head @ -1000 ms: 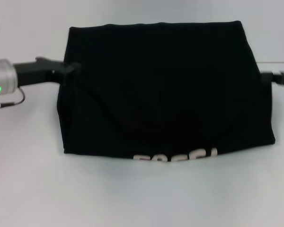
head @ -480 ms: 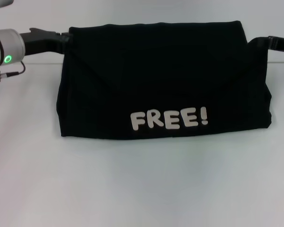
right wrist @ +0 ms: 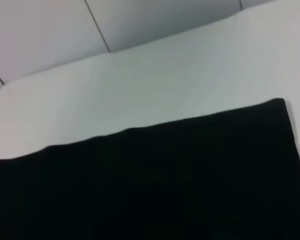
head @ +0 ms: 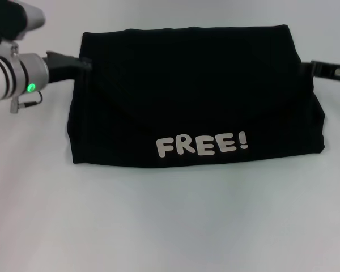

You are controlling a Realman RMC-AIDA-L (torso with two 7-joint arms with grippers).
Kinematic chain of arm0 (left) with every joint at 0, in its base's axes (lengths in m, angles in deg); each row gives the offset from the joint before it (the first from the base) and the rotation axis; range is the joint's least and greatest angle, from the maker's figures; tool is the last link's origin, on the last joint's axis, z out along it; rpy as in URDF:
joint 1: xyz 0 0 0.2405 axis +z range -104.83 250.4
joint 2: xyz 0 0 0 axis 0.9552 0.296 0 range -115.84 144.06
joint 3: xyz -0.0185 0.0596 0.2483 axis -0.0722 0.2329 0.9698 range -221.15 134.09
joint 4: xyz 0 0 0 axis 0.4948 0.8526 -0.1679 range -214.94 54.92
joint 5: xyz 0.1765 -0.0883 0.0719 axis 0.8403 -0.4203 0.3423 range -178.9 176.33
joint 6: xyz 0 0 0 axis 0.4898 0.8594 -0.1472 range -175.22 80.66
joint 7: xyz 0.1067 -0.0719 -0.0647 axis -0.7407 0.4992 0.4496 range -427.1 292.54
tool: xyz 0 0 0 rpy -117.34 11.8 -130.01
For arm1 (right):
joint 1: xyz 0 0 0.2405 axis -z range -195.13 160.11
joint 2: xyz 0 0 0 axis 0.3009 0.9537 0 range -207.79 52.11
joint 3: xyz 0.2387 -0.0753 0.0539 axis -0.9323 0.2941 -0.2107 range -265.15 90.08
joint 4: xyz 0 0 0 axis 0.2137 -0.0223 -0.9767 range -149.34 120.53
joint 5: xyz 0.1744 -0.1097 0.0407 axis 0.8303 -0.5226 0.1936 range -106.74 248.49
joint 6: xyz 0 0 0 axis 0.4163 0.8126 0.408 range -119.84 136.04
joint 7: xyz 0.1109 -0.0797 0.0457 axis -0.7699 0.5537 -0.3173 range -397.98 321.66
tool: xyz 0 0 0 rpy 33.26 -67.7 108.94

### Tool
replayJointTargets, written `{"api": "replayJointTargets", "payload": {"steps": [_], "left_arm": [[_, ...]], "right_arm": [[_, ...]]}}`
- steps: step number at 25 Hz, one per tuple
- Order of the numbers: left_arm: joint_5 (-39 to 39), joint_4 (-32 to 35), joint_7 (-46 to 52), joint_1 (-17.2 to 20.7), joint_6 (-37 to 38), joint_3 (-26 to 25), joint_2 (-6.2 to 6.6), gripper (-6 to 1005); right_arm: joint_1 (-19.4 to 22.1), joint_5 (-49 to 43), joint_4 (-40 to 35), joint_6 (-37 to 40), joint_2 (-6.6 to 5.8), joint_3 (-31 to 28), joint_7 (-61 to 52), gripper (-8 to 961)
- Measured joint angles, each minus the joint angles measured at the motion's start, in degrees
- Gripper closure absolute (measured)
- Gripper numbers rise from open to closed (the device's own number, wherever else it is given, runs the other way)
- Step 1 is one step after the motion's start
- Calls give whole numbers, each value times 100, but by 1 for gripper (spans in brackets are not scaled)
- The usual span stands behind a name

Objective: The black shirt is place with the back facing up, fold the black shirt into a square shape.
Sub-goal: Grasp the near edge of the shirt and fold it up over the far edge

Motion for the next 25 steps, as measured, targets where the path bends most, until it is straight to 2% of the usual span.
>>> {"api": "replayJointTargets", "payload": {"steps": [4,11,13,16,19,21,22,23,25], "left_arm": [[0,-5,-1,7,-347,63,-128,991],[-5,32,19,16,-538,67,-171,800],[5,187,162,54,-456,68,-220,745],[22,800,665,280,234,160,-346,661],[-5,1757,1280,694,1436,373,-531,559],[-8,2297,1478,987,2155,477,-640,465],[-8,2297,1478,987,2155,477,-640,418],[-6,2718,1540,1358,2804,677,-737,371],[-6,2805,1539,1513,2947,798,-749,294]], "right_arm": [[80,-4,-19,-189,130,4,20,825],[211,16,-187,-323,165,-6,35,672],[273,70,-349,-189,185,-30,25,629],[437,380,-622,393,181,-37,36,519],[722,871,-878,1328,127,-19,48,388],[902,1038,-1031,1876,106,9,51,369],[997,1064,-1095,2111,103,13,52,360],[1074,1066,-1137,2305,94,18,53,351],[1199,1058,-1171,2564,74,56,53,332]]}}
